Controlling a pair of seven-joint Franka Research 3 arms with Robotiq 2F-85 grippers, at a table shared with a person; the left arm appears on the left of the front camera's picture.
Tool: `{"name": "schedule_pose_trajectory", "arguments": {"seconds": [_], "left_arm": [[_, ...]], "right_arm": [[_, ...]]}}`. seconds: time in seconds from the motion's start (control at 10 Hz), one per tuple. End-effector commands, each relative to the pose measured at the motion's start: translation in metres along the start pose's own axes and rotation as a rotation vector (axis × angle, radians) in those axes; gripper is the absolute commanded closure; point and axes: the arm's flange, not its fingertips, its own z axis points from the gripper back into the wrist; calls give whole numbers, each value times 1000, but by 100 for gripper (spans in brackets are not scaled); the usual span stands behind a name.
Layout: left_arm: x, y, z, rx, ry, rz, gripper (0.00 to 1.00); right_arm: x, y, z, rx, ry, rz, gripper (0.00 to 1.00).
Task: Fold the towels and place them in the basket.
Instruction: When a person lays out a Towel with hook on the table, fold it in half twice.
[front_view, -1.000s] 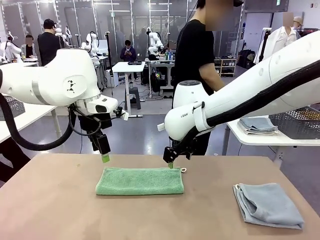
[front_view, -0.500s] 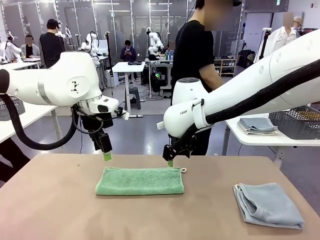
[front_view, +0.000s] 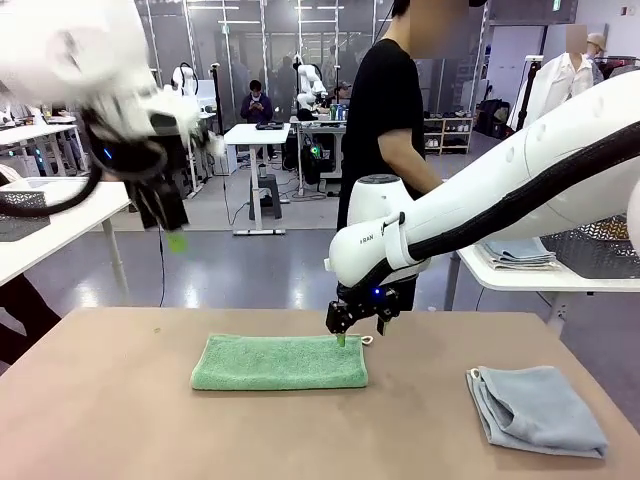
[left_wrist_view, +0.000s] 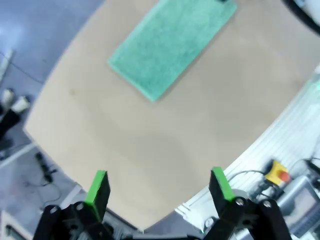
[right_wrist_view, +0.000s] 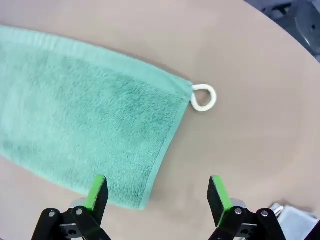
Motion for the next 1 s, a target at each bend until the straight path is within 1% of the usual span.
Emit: {"name": "schedule_pose_trajectory", "arguments": {"seconds": [0.0, 0.2, 0.3, 0.4, 0.6, 0.7, 0.9], "left_arm": [[-22, -18, 43, 31, -1, 41, 0], [-63, -38, 99, 84, -73, 88, 0], [-84, -53, 128, 113, -99, 116, 0], [-100, -64, 146, 155, -128, 179, 0], [-132, -86, 167, 198, -194, 222, 0], [-150, -97, 178, 207, -242, 223, 0], [-179, -107, 196, 200, -313, 225, 0]], "right_arm": [[-2, 5, -8, -44, -38, -119, 0], [-3, 1, -22, -42, -27, -167, 0], [-4, -1, -30, -45, -37, -191, 0], [-4, -1, -35, -37, -45, -210, 0], [-5, 1, -46, -33, -47, -214, 0], [-6, -1, -48, -21, -50, -218, 0], [-4, -1, -54, -16, -41, -217, 0]]}}
